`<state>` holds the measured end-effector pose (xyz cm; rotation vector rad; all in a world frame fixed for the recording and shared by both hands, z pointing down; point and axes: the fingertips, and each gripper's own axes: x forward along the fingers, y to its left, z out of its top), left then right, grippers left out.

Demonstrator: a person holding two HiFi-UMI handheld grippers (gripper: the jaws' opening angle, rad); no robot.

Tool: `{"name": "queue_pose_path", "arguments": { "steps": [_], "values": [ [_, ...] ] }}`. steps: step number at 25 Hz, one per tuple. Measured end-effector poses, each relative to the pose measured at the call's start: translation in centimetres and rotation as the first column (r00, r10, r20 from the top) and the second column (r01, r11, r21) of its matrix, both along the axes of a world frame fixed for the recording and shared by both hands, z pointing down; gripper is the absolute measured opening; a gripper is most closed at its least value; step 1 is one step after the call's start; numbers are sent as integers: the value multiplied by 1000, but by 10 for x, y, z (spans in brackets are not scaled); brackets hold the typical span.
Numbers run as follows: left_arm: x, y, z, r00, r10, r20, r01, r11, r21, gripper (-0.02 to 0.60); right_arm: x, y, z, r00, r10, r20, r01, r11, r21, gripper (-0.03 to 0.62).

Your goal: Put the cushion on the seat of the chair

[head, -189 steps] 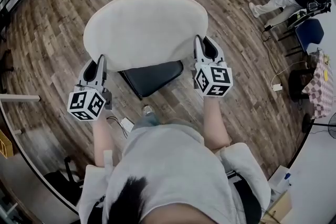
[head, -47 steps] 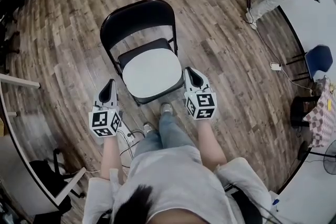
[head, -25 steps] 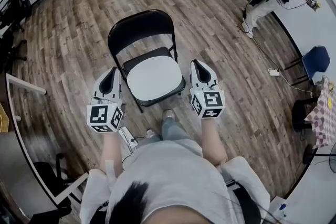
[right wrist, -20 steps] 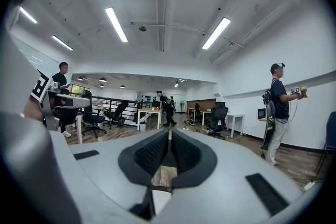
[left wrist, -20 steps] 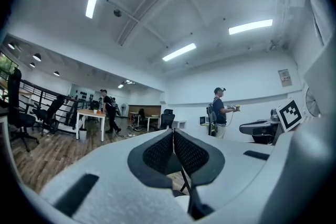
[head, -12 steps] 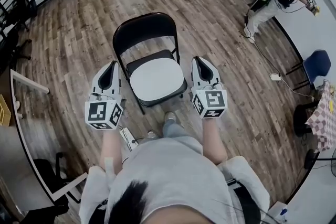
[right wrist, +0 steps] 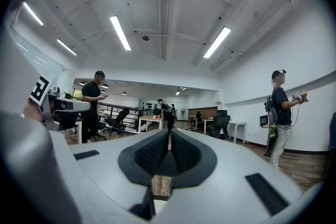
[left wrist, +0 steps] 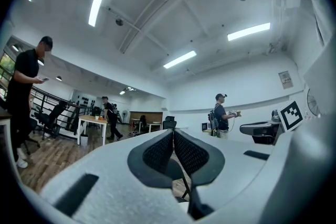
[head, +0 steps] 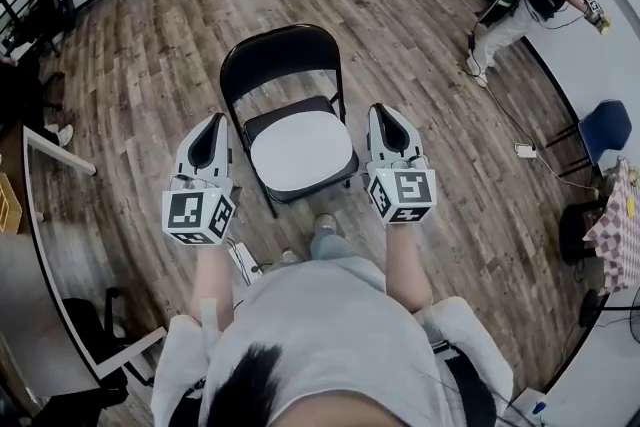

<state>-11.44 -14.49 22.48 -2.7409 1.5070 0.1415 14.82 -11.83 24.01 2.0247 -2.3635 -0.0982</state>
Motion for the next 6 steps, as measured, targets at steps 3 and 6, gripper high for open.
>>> {"name": "queue_pose_path", "arguments": {
  "steps": [3,6],
  "values": [
    [-4,0,-1,1000,-4,-10,4,1000,-2,14,-3,1,-2,1000,-3,1,3,1000,5,20],
    [-5,1,-2,1000,-9,-17,9,1000,-5,14,-4,1,-3,1000,-4,-1,4,1000,7,20]
  ]
}}
